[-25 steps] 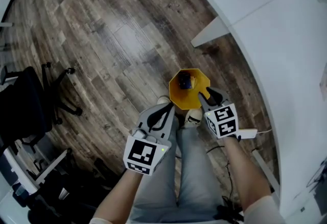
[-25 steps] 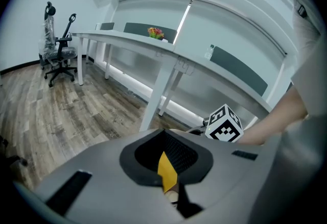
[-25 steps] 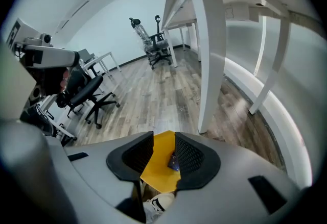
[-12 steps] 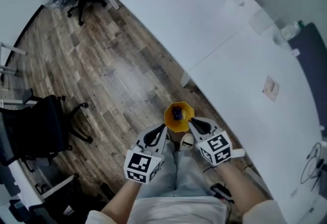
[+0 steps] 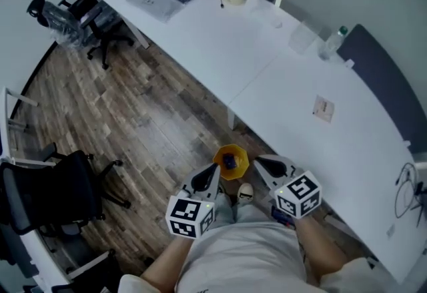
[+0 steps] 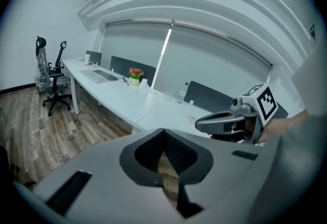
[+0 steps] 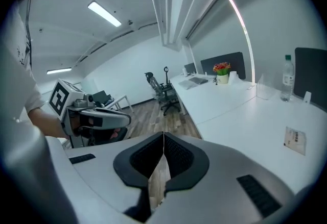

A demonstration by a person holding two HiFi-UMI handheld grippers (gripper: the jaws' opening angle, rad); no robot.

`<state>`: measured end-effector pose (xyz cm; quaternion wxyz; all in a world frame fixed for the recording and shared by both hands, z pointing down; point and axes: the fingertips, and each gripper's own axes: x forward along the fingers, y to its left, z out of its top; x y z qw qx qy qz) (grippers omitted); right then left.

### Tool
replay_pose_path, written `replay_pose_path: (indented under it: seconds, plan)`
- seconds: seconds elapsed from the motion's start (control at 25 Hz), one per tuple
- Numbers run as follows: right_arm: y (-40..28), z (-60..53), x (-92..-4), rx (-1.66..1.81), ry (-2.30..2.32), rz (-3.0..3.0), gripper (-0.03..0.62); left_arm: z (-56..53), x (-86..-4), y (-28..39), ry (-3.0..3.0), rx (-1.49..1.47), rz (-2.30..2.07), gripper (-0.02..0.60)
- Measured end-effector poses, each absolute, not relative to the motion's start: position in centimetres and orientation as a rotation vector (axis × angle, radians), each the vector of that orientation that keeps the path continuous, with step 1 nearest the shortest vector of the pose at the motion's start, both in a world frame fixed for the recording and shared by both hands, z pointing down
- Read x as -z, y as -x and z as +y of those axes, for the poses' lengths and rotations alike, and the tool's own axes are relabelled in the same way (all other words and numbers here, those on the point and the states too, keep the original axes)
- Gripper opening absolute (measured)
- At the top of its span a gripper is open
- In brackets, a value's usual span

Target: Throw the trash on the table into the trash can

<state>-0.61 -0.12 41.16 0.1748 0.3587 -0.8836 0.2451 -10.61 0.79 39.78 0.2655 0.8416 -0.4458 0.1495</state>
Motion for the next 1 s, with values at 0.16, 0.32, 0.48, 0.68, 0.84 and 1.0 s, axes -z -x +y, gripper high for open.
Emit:
replay_pose_path:
  seconds: [0.16, 0.32, 0.48, 0.68, 0.84, 1.0]
  plan:
    - [-0.4, 0.3, -38.7, -0.676, -1.043, -2.525, 0.034, 0.9, -37.9, 10.3, -2.310, -0.397, -1.191, 0.000]
    - [-1.3, 0.2, -37.7, -0.666, -1.071, -2.539, 0.034, 1.0, -37.0, 9.7, -2.331, -0.382, -1.172, 0.000]
    - [-1.8, 0.2, -37.3, -0.676, -1.089, -2.553, 0.034, 1.2, -36.8, 8.9, -2.329, -0.384, -1.167, 0.000]
    - [-1.9, 0.2, -37.6, -0.677, -1.088, -2.554, 0.034, 1.5, -36.7, 7.7, -2.351, -0.412, -1.134, 0.000]
    - [-2.0, 0.3, -37.7, -0.681, -1.085, -2.556, 0.034, 1.2, -36.1, 7.5, -2.390, -0.402, -1.149, 0.000]
    - [-2.8, 0.3, -37.9, -0.690, -1.106, -2.547, 0.034, 1.1, -36.1, 7.1, -2.395, -0.408, -1.143, 0.000]
